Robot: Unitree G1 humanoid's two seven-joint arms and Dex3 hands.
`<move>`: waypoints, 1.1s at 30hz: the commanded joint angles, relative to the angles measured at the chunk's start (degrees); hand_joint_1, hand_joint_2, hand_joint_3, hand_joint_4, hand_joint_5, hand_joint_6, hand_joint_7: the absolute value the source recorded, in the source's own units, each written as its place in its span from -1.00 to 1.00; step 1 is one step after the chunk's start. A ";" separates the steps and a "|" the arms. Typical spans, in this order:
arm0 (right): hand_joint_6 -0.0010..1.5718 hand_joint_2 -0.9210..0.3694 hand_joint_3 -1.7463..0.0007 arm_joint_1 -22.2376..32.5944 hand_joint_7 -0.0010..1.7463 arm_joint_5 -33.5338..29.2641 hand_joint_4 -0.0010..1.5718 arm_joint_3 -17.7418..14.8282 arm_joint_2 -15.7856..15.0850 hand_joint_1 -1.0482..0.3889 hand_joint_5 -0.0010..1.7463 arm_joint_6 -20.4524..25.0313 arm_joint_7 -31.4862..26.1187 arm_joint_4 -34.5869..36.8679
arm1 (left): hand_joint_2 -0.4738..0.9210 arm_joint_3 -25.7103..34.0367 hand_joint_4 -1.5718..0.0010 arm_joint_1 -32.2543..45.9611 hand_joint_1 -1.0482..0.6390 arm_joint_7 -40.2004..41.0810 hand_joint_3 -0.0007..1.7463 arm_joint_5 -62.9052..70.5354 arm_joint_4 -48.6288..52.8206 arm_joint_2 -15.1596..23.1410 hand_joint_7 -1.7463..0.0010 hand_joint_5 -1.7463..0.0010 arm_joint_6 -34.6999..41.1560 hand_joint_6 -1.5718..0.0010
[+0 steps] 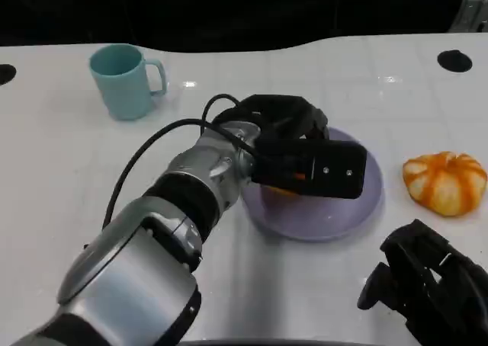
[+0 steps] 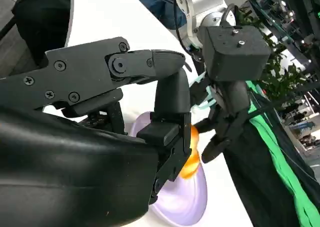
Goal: Grasp the bread from the table and place it into the plate.
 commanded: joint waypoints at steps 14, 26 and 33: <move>-0.38 -1.00 0.73 -0.59 0.78 -0.22 -0.25 -0.95 -0.92 -0.25 1.00 -0.79 0.85 0.55 | 1.00 5.96 0.97 0.47 -0.91 -13.91 -0.34 -7.13 -3.15 5.76 0.98 0.98 -3.81 0.88; -0.36 -1.00 0.73 -0.95 0.78 -0.59 -0.22 -0.78 -0.68 -0.27 1.00 -0.57 0.43 0.85 | 1.00 18.71 0.68 7.50 -0.72 -18.60 -0.41 -21.90 -8.56 8.82 0.90 0.83 -10.67 0.67; -0.38 -1.00 0.73 -0.78 0.77 -0.47 -0.23 -0.62 -0.45 -0.25 1.00 0.14 -0.49 -0.13 | 1.00 33.31 0.58 18.94 -0.51 -30.70 -0.50 -43.96 -22.24 7.47 0.85 0.16 -1.13 0.34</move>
